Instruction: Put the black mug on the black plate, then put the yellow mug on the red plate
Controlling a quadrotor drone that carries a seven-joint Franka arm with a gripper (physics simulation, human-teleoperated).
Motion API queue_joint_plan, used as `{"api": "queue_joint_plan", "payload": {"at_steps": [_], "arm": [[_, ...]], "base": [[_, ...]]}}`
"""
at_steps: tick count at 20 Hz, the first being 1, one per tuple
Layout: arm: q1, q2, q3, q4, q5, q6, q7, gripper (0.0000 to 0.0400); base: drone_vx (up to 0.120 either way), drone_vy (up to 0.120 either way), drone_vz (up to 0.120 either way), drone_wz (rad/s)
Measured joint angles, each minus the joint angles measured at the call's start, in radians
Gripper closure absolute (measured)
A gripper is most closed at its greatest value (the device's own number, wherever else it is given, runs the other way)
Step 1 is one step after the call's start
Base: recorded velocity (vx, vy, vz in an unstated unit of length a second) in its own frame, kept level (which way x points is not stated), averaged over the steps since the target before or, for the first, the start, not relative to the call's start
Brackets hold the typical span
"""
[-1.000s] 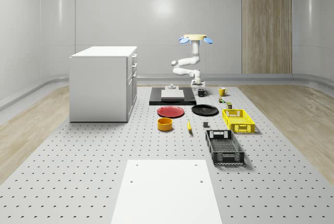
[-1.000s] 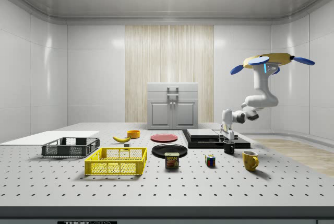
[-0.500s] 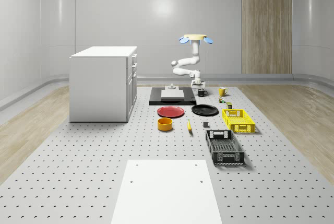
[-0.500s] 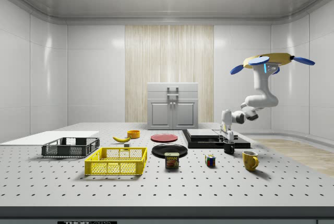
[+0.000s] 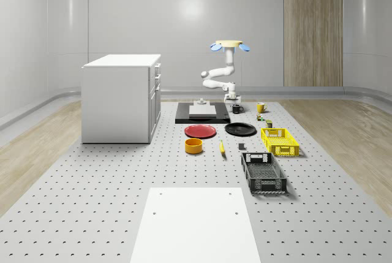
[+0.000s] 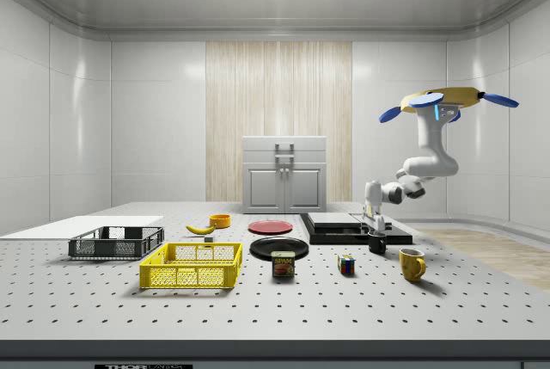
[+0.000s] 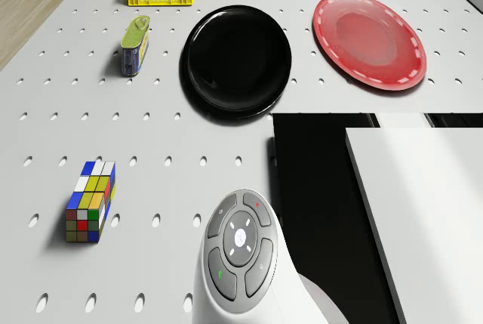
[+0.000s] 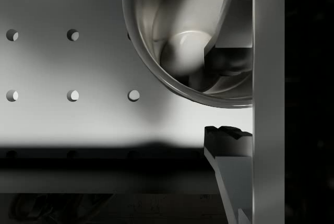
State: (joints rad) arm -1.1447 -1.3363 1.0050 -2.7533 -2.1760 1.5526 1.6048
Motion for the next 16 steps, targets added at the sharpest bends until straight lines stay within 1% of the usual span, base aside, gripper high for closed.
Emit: {"api": "queue_joint_plan", "payload": {"at_steps": [4,10,15,16], "arm": [[-0.001,-0.001,0.0,0.0,0.001,0.001,0.001,0.0282],[-0.002,-0.003,0.003,-0.001,0.004,0.002,0.002,0.0288],[0.003,-0.005,0.042,-0.022,0.041,-0.02,0.007,0.0289],[0.004,-0.005,0.053,-0.027,0.052,-0.026,0.008,0.029]], "base": [[0.0,0.0,0.0,0.0],[0.0,0.0,0.0,0.0],[0.0,0.0,0.0,0.0],[0.0,0.0,0.08,0.0]]}}
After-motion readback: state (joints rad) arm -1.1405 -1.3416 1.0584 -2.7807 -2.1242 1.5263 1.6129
